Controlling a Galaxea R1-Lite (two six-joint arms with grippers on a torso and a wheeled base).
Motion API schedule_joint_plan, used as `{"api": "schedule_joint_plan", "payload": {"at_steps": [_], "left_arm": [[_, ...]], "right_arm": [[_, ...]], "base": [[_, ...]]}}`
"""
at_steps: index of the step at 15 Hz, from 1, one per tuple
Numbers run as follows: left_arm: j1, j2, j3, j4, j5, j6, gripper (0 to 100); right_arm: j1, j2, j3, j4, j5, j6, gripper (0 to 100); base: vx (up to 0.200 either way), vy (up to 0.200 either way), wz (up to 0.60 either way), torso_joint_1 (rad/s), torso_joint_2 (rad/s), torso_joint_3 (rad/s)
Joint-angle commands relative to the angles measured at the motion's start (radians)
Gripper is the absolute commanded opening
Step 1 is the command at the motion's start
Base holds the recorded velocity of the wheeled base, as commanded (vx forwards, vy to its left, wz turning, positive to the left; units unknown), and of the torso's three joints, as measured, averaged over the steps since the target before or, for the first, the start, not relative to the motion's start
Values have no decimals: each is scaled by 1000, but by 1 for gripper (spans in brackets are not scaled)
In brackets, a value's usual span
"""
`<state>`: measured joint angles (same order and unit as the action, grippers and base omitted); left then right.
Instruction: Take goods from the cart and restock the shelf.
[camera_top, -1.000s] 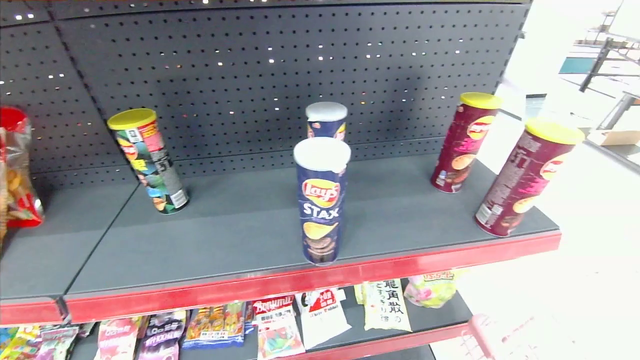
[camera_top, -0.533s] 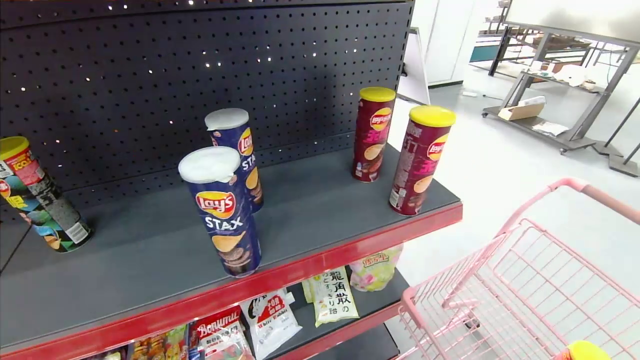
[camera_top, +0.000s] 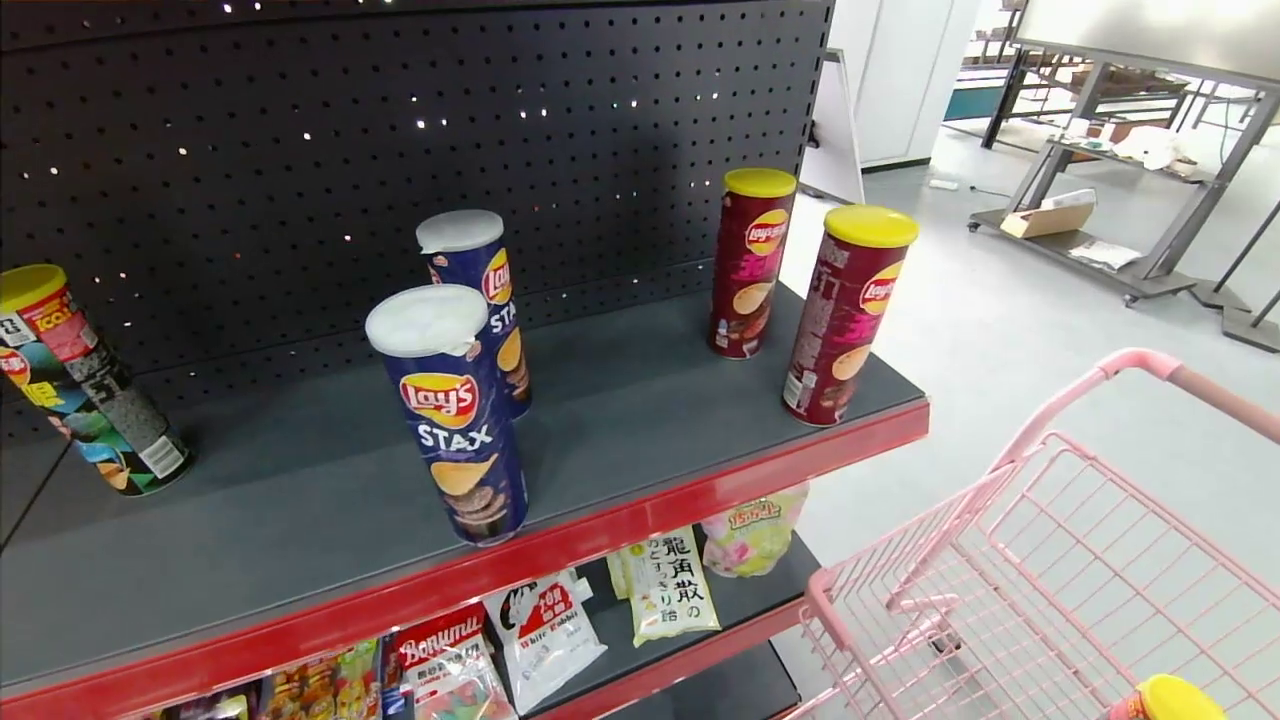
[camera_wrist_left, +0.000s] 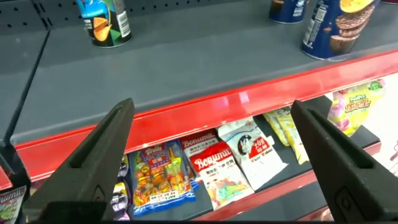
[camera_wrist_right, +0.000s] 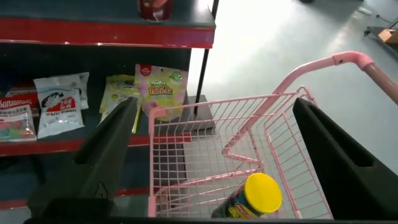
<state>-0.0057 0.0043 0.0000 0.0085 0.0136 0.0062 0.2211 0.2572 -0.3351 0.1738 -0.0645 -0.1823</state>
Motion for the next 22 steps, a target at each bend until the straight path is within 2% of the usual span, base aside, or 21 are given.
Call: {"api": "schedule_joint_plan", "payload": {"at_steps": [1,5,15,16,19,22], "left_arm": [[0,-1,0,1,0,0,100],[0,-1,0,1,2,-2,100],[0,-1,0,1,2,0,100],[0,-1,0,1,0,-2,100],[0,-1,0,1,2,-2,100],[0,-1,0,1,2,-2,100]], "right_arm": [[0,-1,4,0,0,0,100],[0,-1,16,-2,-1,-11,100],[0,-4,18,1,0,-19,100],[0,-7,27,0,-1,-12,100],[-2,-15,61,-2,-26,52,100],[3,10,105,-19,-17,222,100]], "base": [[-200,0,0,22,2,2],[-50,0,0,-1,2,2],[0,0,-600,6,0,3],[0,0,0,0,0,0],[0,0,0,0,0,0],[0,0,0,0,0,0]]}}
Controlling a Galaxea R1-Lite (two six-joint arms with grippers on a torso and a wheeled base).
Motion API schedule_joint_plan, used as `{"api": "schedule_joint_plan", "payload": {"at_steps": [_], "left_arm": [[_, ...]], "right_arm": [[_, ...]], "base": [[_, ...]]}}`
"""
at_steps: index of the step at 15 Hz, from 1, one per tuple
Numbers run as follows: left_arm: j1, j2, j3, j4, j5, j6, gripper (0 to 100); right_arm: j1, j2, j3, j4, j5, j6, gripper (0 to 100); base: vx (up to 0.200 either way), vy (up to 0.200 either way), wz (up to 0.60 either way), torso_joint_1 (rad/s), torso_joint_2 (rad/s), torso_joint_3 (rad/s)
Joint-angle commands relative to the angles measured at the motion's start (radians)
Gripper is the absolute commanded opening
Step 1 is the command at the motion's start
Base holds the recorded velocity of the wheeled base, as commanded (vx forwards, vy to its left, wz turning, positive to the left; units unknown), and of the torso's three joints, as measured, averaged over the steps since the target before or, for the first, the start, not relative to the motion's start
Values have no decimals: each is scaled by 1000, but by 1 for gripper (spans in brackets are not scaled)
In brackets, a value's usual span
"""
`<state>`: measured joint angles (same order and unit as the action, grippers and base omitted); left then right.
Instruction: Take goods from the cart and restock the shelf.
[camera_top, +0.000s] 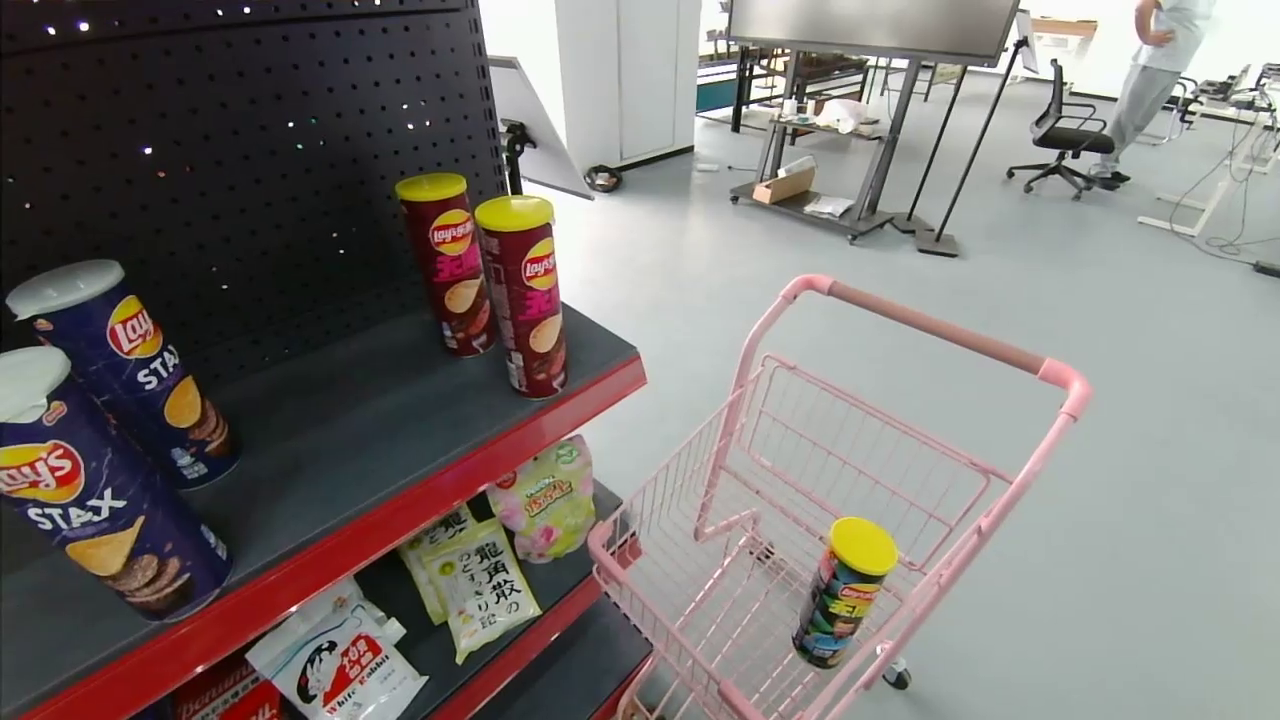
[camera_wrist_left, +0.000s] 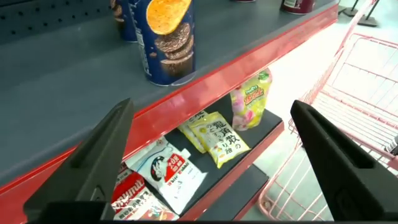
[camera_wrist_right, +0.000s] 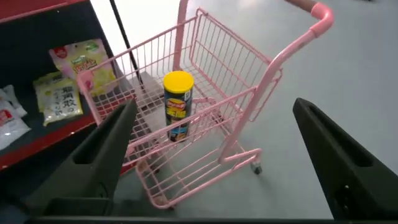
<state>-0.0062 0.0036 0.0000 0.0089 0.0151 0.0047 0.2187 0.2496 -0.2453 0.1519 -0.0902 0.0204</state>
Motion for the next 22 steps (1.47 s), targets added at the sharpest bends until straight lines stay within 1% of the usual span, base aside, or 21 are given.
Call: {"api": "schedule_joint_plan", "payload": {"at_steps": [1,2,3,4,5,6,7,8,9,11,13,18,22], "left_arm": [[0,-1,0,0,-1,0,100],[0,-1,0,0,-1,0,100],[0,-1,0,0,-1,0,100],[0,-1,0,0,-1,1,100],[0,-1,0,0,-1,1,100],[0,-1,0,0,-1,1,100],[0,-1,0,0,-1,1,100],[0,-1,0,0,-1,1,100],[0,-1,0,0,-1,1,100],[0,-1,0,0,-1,1,100],[0,-1,0,0,-1,1,100],[0,-1,-2,0,-3,0,100],[0,-1,0,0,-3,0,100]], "right_arm": [[7,57,47,1,23,110,100],[10,122,60,-2,32,182,100],[16,203,60,-37,33,248,100],[21,286,63,-138,32,305,100],[14,373,61,-244,32,332,100],[-15,481,57,-353,32,343,100],[-71,600,60,-482,21,325,100],[-116,672,64,-548,18,289,100],[-144,752,77,-634,21,222,100],[-156,754,81,-618,101,156,100],[-171,751,81,-568,113,85,100],[-167,760,89,-543,127,72,100],[-165,777,110,-543,132,52,100]], "base": [[0,0,0,0,0,0],[0,0,0,0,0,0],[0,0,0,0,0,0],[0,0,0,0,0,0],[0,0,0,0,0,0],[0,0,0,0,0,0],[0,0,0,0,0,0],[0,0,0,0,0,0],[0,0,0,0,0,0],[0,0,0,0,0,0],[0,0,0,0,0,0],[0,0,0,0,0,0],[0,0,0,-128,328,190]]}}
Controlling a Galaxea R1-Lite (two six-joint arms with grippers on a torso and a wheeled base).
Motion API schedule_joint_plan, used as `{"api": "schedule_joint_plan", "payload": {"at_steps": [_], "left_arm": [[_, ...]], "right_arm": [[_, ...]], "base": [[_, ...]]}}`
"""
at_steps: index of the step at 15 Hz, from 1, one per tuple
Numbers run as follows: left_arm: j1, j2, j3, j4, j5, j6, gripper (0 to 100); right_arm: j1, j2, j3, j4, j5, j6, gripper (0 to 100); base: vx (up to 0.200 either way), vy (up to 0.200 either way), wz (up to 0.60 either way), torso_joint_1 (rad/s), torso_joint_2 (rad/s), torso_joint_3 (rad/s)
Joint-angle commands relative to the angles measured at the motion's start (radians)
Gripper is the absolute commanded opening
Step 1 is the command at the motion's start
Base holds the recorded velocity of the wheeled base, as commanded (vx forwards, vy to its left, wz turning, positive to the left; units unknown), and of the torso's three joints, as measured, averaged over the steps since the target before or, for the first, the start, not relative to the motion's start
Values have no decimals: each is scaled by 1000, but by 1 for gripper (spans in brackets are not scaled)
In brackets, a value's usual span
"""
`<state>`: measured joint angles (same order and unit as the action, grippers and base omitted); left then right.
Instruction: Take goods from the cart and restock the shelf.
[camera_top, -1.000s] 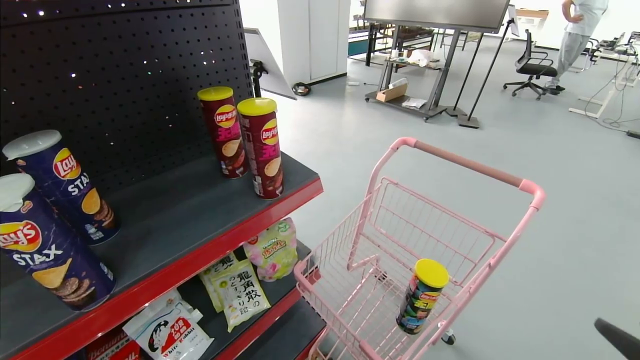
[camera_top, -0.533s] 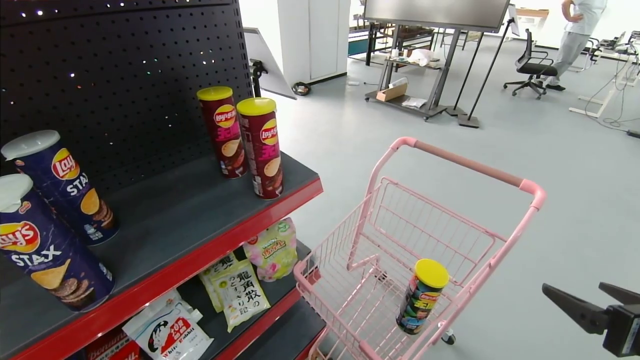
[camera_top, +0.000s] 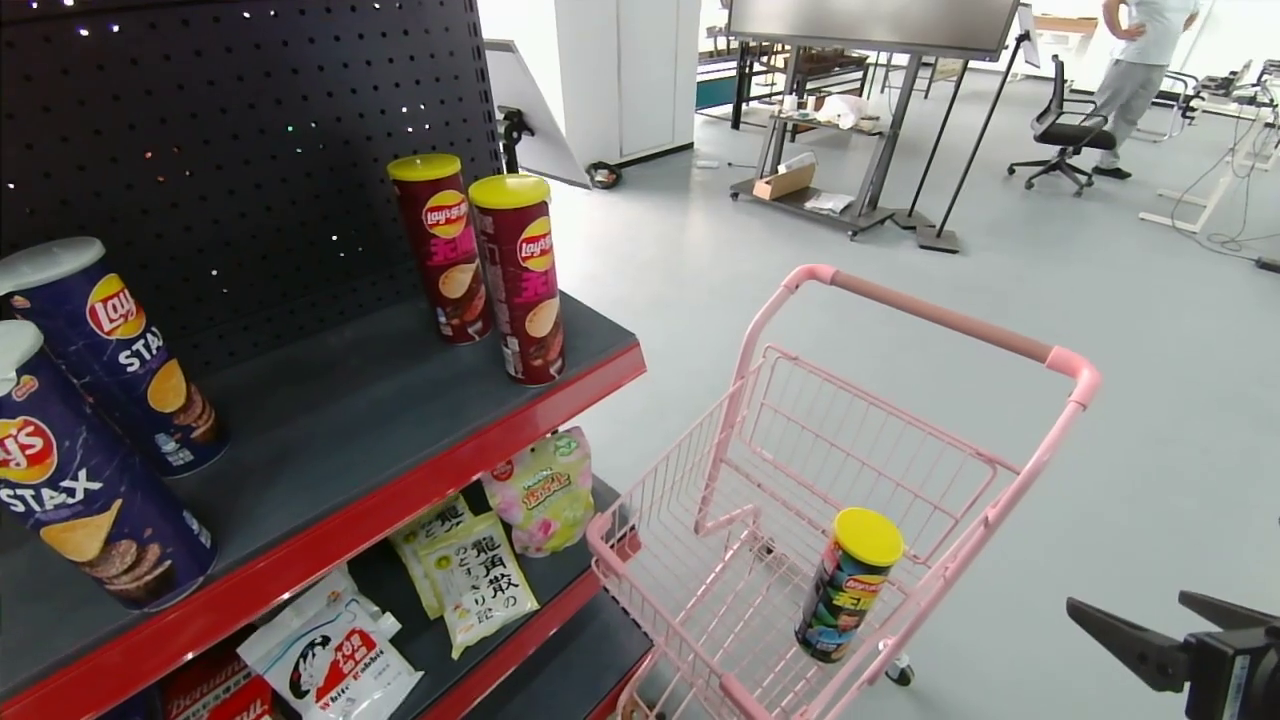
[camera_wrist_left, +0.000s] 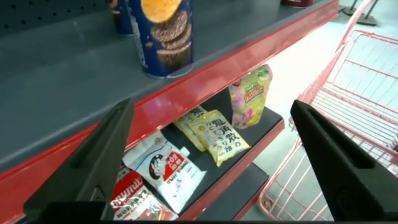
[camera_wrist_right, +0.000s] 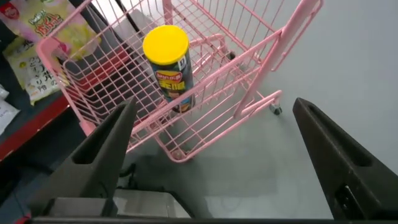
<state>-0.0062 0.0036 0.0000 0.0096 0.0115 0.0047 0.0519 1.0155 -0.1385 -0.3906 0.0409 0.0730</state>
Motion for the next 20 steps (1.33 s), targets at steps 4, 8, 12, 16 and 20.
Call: {"api": "schedule_joint_plan", "payload": {"at_steps": [4,8,12,16,20], "left_arm": [[0,-1,0,0,1,0,100],[0,-1,0,0,1,0,100],[0,-1,0,0,1,0,100],[0,-1,0,0,1,0,100],[0,-1,0,0,1,0,100]], "right_arm": [[3,49,-9,-2,-1,-2,100],[3,64,-13,-2,1,-16,100],[8,67,-23,-2,22,-38,100],[31,169,-85,-20,122,-35,100],[97,245,-95,-74,119,-38,100]], "base": [[0,0,0,-150,377,226],[0,0,0,-168,437,276],[0,0,300,-189,543,355],[0,0,0,-67,201,137],[0,0,0,0,0,0]]}}
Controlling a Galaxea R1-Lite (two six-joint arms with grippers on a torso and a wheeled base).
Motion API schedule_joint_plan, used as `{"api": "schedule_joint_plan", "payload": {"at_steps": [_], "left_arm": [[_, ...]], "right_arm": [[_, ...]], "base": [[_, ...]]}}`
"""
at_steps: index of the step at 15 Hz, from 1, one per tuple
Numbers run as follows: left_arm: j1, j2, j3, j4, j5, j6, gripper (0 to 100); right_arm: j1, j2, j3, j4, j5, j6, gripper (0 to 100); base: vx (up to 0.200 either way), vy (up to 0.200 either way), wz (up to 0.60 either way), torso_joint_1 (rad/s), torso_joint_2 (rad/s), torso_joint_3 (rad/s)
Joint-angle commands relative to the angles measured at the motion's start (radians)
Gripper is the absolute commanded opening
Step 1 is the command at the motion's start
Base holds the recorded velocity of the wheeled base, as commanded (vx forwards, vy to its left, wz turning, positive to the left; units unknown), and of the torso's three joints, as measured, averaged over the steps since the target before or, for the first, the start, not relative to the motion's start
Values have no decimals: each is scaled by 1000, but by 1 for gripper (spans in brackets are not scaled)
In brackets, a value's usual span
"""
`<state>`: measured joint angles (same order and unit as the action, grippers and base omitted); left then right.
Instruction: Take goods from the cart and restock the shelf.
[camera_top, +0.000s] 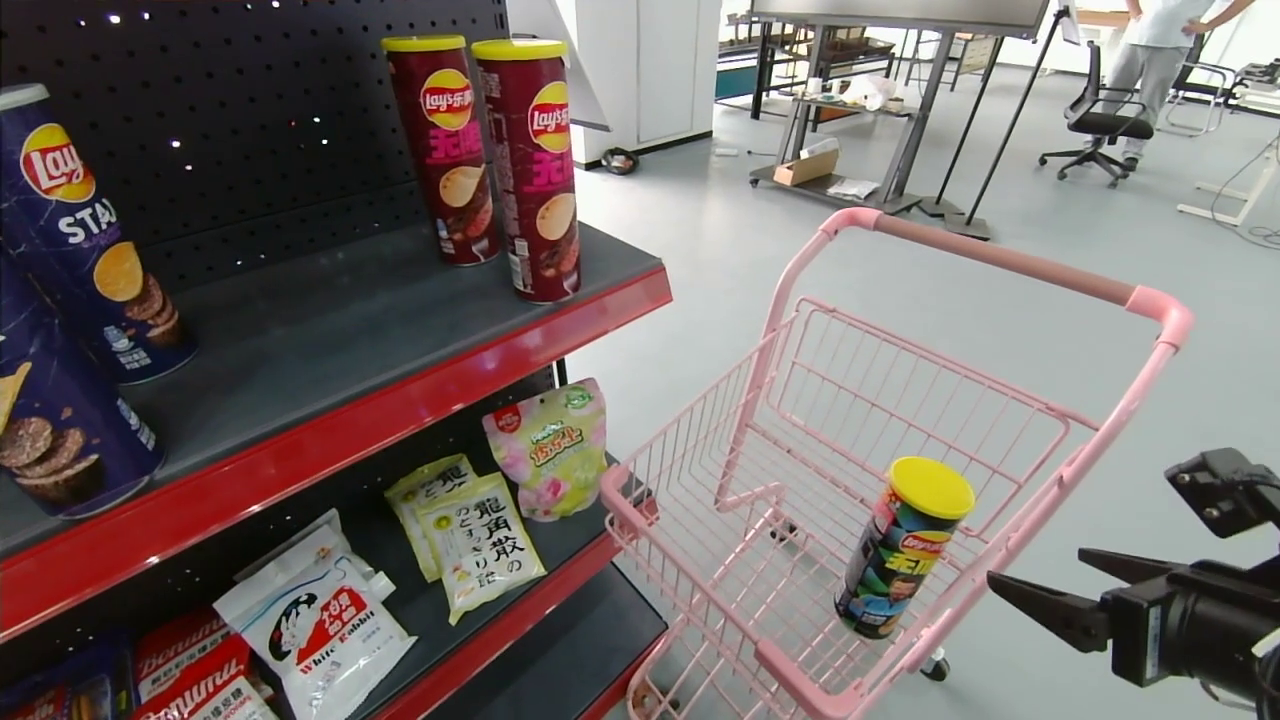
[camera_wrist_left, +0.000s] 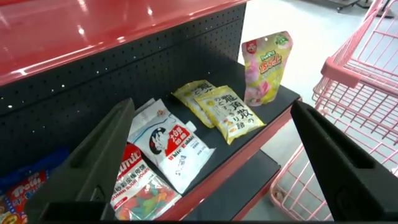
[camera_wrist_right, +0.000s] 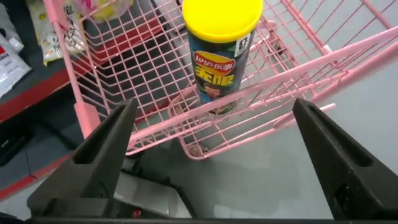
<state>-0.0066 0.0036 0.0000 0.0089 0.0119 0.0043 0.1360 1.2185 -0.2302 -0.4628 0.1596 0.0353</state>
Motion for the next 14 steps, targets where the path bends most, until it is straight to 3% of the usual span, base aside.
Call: {"api": "schedule_joint_plan", "payload": {"at_steps": [1,3,7,14], "left_arm": [[0,-1,0,0,0,0,100],[0,-1,0,0,0,0,100],[0,-1,0,0,0,0,100],[0,-1,0,0,0,0,100]], "right_arm": [[13,82,-15,-4,0,0,100],[13,133,-27,-11,0,0,100],[14,334,2,-275,-34,-9,100],[65,431,-44,-292,-35,-6,100]], "base": [[0,0,0,0,0,0],[0,0,0,0,0,0],[0,0,0,0,0,0],[0,0,0,0,0,0]]}}
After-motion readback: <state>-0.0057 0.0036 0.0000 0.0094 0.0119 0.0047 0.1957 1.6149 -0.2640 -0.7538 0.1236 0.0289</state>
